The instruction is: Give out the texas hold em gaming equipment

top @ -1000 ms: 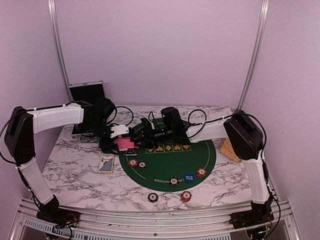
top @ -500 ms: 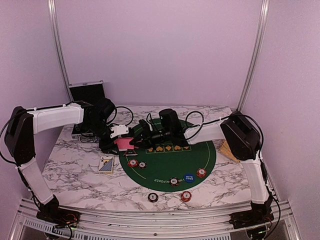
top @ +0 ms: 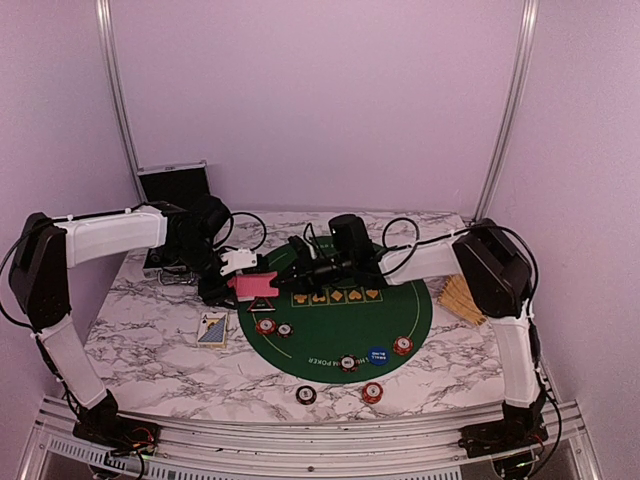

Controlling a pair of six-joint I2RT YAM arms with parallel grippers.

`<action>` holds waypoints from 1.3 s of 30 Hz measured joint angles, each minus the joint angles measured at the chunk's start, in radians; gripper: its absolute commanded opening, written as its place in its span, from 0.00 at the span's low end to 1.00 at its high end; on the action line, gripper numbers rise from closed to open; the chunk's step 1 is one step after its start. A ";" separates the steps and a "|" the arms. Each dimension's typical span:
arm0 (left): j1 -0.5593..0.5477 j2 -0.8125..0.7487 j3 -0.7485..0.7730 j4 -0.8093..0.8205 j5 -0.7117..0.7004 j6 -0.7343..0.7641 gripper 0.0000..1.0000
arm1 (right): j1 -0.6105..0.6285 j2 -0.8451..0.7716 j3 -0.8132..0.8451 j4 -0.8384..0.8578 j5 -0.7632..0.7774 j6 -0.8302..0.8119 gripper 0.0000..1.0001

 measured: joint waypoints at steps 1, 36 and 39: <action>0.002 0.000 0.000 -0.001 0.000 0.000 0.00 | -0.007 -0.010 -0.016 0.000 0.001 -0.002 0.00; 0.009 0.000 0.000 -0.002 0.000 -0.001 0.00 | -0.453 0.080 0.292 -0.480 0.174 -0.357 0.00; 0.009 0.000 0.000 -0.002 0.000 -0.001 0.00 | -0.453 0.165 0.384 -0.537 0.185 -0.379 0.00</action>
